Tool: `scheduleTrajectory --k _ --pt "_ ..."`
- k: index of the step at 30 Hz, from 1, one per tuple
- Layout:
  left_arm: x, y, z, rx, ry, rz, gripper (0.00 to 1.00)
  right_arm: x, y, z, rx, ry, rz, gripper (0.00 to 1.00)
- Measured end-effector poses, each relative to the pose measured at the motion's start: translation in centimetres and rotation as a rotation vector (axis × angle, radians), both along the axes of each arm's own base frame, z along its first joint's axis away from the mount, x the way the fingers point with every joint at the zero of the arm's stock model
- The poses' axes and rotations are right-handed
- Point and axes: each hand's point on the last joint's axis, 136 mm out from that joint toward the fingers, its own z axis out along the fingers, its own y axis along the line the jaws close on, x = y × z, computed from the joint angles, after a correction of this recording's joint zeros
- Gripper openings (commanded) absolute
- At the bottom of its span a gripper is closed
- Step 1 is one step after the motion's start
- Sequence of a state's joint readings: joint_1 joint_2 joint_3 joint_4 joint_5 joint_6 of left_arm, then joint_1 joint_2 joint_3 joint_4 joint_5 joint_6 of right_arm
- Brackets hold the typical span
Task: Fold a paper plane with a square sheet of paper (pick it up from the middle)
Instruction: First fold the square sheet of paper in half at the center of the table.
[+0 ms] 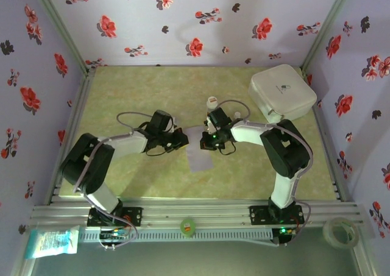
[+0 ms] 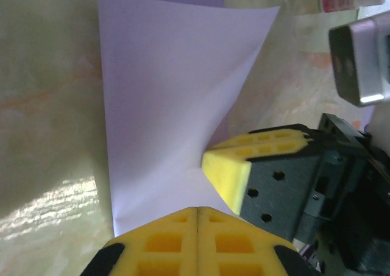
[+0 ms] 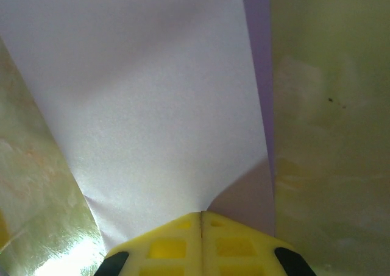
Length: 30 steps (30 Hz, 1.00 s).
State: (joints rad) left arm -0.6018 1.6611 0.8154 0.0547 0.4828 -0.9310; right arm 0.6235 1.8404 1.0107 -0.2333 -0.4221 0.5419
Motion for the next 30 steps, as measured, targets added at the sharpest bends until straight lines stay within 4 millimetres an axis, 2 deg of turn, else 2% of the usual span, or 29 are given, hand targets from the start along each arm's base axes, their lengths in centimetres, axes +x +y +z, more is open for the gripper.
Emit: scheduleTrajectory --k 12,24,30 --pt "0.0 0.2 -4.2 0.073 0.048 -0.026 0.01 0.0 0.0 -0.1 -0.001 0.002 0.000 0.00" --pt "0.2 0.3 -4.0 0.100 0.041 -0.045 0.03 0.0 0.0 -0.1 -0.002 0.002 0.000 0.00" --pt "1.8 -0.5 -2.1 0.088 0.007 -0.046 0.04 0.0 0.0 -0.1 -0.002 0.002 0.000 0.00"
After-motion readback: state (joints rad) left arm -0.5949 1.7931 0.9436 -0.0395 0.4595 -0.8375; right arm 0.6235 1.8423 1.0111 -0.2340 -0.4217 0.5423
